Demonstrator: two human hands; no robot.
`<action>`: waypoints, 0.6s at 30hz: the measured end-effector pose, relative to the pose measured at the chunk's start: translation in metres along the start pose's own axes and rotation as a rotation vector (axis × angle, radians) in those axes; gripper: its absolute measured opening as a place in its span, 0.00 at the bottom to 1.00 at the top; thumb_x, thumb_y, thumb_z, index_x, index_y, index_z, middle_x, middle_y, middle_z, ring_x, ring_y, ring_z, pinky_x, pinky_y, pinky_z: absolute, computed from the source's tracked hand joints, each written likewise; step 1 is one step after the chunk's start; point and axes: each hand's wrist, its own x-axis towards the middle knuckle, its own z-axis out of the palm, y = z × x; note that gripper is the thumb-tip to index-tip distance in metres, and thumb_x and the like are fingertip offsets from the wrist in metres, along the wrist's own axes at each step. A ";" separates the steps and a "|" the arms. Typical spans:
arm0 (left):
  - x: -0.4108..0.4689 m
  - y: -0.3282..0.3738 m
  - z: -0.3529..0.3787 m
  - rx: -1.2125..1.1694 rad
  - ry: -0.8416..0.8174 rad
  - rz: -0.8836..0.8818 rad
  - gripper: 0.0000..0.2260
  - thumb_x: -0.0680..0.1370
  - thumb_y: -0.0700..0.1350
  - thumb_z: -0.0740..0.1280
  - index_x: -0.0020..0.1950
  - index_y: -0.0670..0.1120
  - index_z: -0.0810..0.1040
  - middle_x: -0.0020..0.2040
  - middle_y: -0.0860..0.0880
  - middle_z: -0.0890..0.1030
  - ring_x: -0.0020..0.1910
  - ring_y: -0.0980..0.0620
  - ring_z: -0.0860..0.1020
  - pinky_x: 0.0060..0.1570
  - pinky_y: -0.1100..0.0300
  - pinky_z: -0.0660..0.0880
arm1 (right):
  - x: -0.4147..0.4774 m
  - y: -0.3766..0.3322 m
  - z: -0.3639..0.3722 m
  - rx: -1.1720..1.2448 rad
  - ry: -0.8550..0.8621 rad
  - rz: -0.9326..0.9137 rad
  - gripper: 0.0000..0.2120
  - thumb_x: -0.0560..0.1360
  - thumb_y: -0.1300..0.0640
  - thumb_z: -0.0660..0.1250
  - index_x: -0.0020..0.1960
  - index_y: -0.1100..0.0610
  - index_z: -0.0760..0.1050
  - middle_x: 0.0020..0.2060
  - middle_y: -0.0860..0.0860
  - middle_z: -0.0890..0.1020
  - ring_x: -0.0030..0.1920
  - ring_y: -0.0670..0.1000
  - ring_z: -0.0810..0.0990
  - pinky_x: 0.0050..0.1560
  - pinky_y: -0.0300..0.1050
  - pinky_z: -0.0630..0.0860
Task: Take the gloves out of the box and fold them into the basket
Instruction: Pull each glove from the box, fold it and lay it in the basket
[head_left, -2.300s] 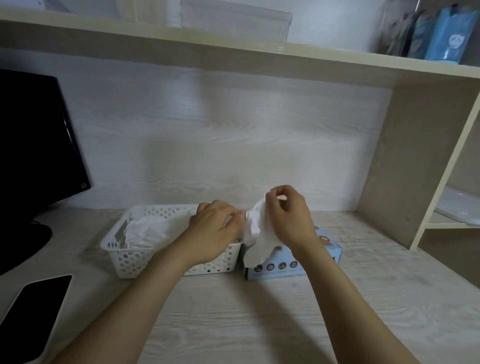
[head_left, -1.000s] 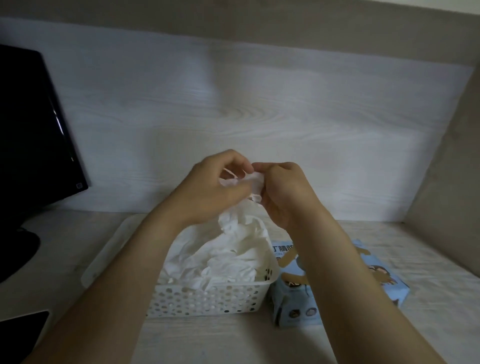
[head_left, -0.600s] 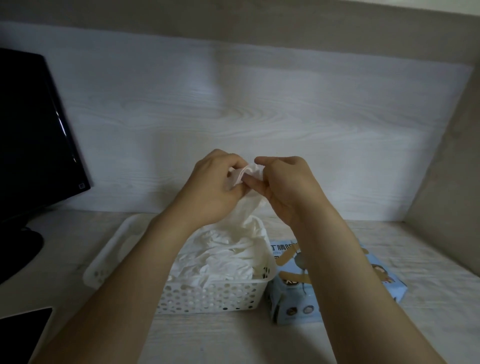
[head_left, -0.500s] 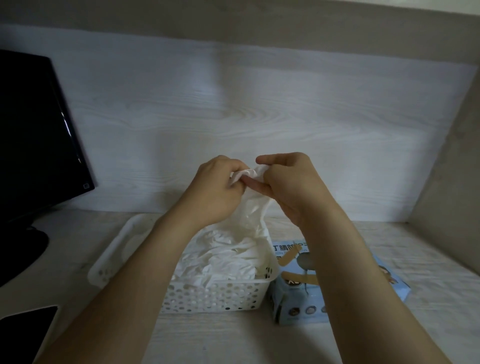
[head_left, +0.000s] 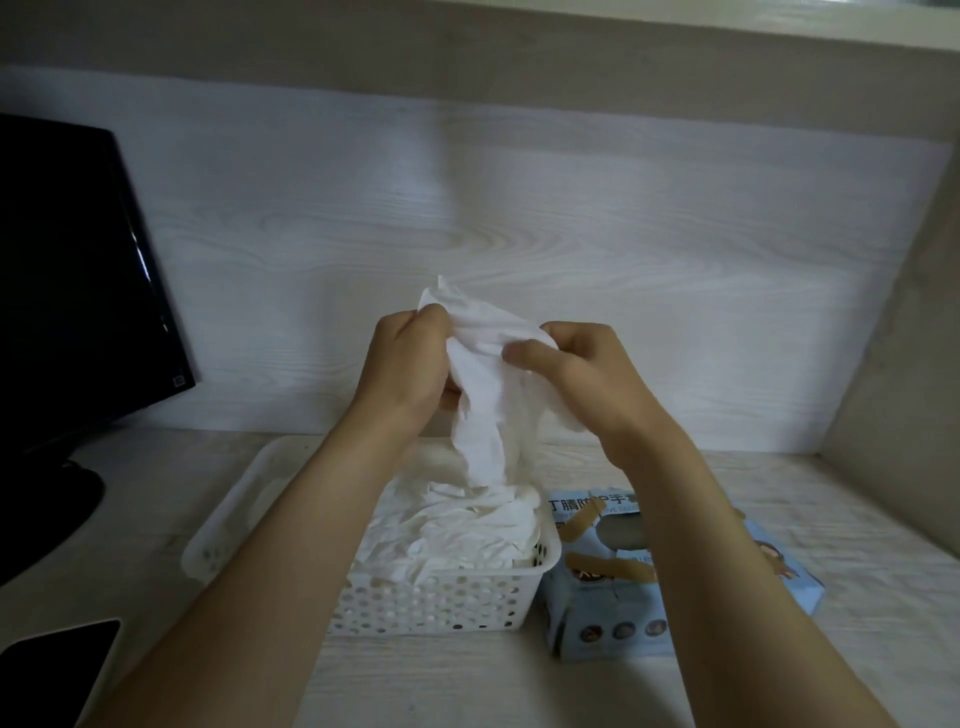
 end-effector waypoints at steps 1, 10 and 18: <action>0.001 0.001 0.000 -0.046 0.005 -0.031 0.14 0.78 0.40 0.58 0.48 0.39 0.82 0.39 0.42 0.86 0.41 0.42 0.86 0.41 0.44 0.84 | -0.001 0.002 -0.003 0.087 -0.057 0.019 0.14 0.77 0.56 0.73 0.36 0.59 0.74 0.33 0.55 0.76 0.34 0.54 0.73 0.36 0.47 0.66; 0.000 0.008 -0.035 0.108 -0.160 -0.230 0.14 0.72 0.46 0.68 0.52 0.39 0.84 0.49 0.36 0.86 0.46 0.39 0.87 0.45 0.43 0.85 | 0.002 0.009 0.000 0.233 -0.357 0.190 0.18 0.80 0.55 0.74 0.58 0.71 0.81 0.54 0.70 0.84 0.50 0.63 0.81 0.55 0.59 0.77; -0.016 -0.023 -0.063 0.328 0.066 -0.243 0.08 0.78 0.42 0.65 0.47 0.40 0.82 0.41 0.41 0.83 0.35 0.43 0.81 0.30 0.55 0.80 | -0.003 0.005 0.016 -0.208 -0.383 0.235 0.11 0.76 0.54 0.78 0.52 0.61 0.87 0.46 0.60 0.89 0.44 0.60 0.88 0.51 0.55 0.85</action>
